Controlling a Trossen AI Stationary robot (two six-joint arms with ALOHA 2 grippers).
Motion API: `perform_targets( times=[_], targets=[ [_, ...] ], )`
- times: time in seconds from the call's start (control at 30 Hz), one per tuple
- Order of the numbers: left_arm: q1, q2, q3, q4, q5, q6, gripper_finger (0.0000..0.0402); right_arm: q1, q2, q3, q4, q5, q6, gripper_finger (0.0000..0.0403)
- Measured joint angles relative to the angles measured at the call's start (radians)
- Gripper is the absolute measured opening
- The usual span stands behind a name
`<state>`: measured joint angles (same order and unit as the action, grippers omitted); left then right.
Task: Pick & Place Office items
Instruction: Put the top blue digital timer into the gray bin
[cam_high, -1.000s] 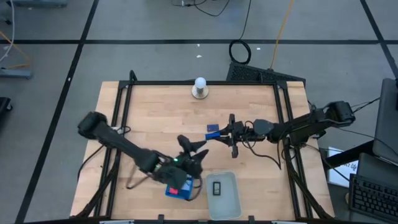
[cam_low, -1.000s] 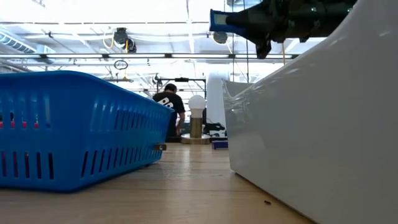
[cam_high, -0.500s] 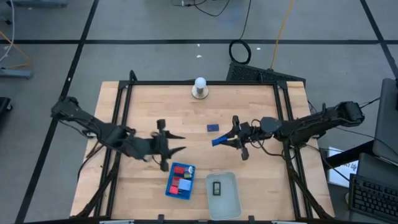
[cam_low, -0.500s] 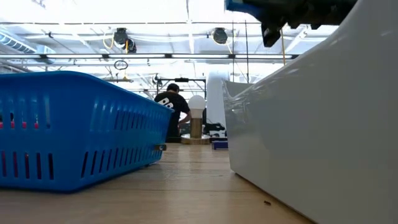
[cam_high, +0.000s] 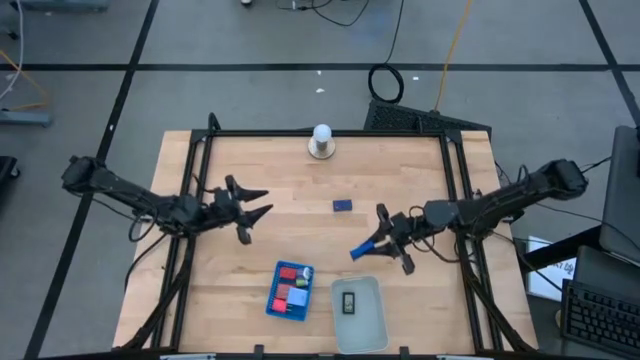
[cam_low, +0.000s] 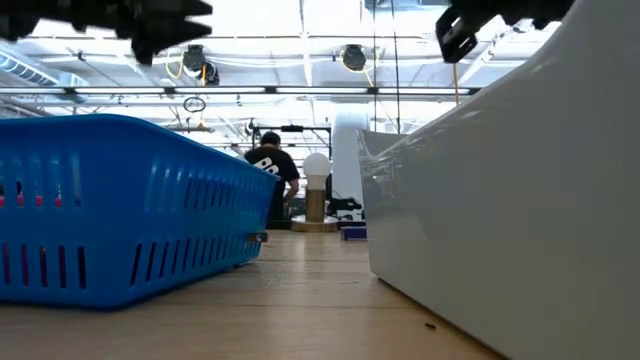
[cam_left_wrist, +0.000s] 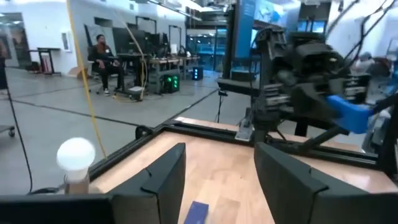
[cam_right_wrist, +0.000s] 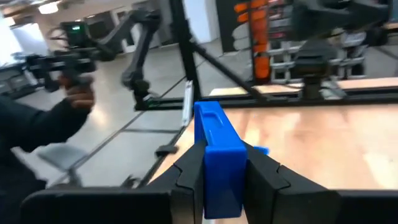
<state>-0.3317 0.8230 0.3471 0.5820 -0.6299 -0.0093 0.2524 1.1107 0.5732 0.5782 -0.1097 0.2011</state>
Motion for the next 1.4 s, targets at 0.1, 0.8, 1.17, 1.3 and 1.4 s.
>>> perform_targets(
  times=[0.1,0.8,1.17,1.3,1.4],
  targets=[
    [0.000,-0.031,-0.061,0.034,0.000,-0.021,0.0200,0.051,0.004,0.000,-0.019,0.003,0.013,0.0067],
    [0.000,-0.039,-0.097,0.048,0.001,-0.049,0.0212,0.217,0.269,0.223,-0.312,0.002,0.038,0.0052],
    [0.000,-0.038,-0.097,0.051,0.001,-0.048,0.0212,0.247,0.377,0.253,-0.376,0.000,0.044,0.0056],
    [0.000,-0.038,-0.097,0.051,0.001,-0.048,0.0212,0.254,0.395,0.253,-0.427,-0.027,0.042,0.0052],
    [0.000,-0.038,-0.097,0.051,0.001,-0.041,0.0212,0.257,0.404,0.246,-0.426,-0.049,0.045,0.0067]
  ],
)
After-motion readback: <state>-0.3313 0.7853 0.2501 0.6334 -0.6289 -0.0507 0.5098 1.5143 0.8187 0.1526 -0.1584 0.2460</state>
